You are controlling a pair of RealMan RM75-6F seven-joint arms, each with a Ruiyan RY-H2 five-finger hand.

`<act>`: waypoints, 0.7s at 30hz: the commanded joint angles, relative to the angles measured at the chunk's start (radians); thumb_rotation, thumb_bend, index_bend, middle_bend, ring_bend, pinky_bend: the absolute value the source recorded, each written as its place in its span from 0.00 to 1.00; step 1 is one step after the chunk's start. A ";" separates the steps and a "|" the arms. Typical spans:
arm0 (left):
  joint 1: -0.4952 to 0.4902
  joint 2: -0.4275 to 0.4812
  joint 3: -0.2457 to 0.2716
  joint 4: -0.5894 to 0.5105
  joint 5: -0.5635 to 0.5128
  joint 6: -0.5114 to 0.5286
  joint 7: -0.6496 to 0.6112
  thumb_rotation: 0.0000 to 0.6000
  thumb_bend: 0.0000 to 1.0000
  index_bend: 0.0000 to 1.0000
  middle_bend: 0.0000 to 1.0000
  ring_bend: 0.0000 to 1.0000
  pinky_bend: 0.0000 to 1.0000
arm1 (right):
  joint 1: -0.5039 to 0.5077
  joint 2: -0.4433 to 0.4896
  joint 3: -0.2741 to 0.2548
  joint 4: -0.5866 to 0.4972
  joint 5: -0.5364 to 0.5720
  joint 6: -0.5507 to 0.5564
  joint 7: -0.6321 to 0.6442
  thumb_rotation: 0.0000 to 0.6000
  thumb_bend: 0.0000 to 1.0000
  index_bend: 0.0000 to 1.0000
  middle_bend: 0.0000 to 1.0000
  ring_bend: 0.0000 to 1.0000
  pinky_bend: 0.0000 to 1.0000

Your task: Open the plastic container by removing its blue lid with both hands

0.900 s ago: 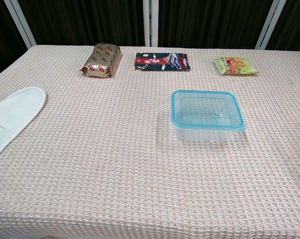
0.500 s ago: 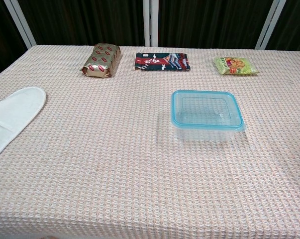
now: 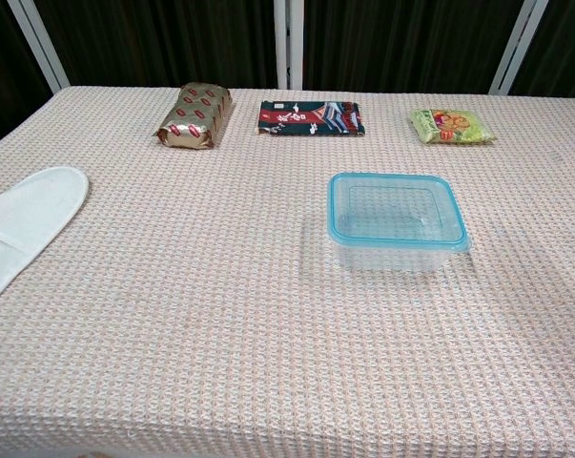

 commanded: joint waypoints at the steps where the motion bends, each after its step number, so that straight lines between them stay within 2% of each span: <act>1: -0.004 -0.001 -0.002 0.003 -0.004 -0.006 -0.001 1.00 0.00 0.11 0.09 0.00 0.09 | 0.043 -0.035 0.011 0.023 0.006 -0.046 -0.009 1.00 0.08 0.00 0.05 0.00 0.00; 9: -0.008 -0.010 -0.002 0.012 -0.003 -0.010 -0.014 1.00 0.00 0.11 0.09 0.00 0.09 | 0.137 -0.134 0.004 0.077 0.012 -0.168 -0.013 1.00 0.08 0.00 0.00 0.00 0.00; 21: -0.010 -0.009 0.001 0.019 0.002 -0.011 -0.025 1.00 0.00 0.11 0.09 0.00 0.09 | 0.221 -0.258 0.020 0.165 0.003 -0.195 -0.058 1.00 0.08 0.00 0.00 0.00 0.00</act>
